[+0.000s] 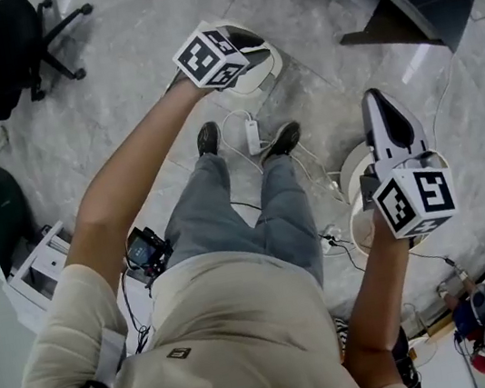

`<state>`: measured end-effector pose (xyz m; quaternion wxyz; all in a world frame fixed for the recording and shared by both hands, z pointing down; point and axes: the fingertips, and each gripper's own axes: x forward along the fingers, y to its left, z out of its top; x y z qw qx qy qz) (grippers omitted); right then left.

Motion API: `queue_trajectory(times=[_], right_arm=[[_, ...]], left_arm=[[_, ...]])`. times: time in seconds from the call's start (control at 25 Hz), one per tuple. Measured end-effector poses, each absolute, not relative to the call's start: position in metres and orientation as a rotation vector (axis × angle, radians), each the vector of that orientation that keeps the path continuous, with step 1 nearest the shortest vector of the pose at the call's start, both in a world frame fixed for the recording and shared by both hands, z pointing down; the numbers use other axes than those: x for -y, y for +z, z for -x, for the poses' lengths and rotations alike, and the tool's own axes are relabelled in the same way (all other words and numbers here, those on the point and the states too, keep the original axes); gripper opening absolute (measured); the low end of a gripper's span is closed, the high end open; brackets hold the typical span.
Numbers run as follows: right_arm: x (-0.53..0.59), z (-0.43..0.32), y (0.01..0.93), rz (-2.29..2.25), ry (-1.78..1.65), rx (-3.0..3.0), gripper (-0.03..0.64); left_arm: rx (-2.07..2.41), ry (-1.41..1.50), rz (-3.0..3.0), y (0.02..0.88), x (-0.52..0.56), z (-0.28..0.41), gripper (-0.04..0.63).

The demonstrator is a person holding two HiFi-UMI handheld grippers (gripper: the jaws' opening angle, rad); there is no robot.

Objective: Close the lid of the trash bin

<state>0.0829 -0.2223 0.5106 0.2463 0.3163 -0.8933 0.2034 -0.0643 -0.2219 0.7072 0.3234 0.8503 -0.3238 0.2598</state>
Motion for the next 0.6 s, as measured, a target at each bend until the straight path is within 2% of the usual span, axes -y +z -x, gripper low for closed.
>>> queue_trajectory(times=[0.6], right_arm=[[0.176, -0.040, 0.367, -0.834, 0.321, 2.524, 0.025]], left_arm=[[0.842, 0.484, -2.619, 0.441, 0.187, 0.064, 0.080]])
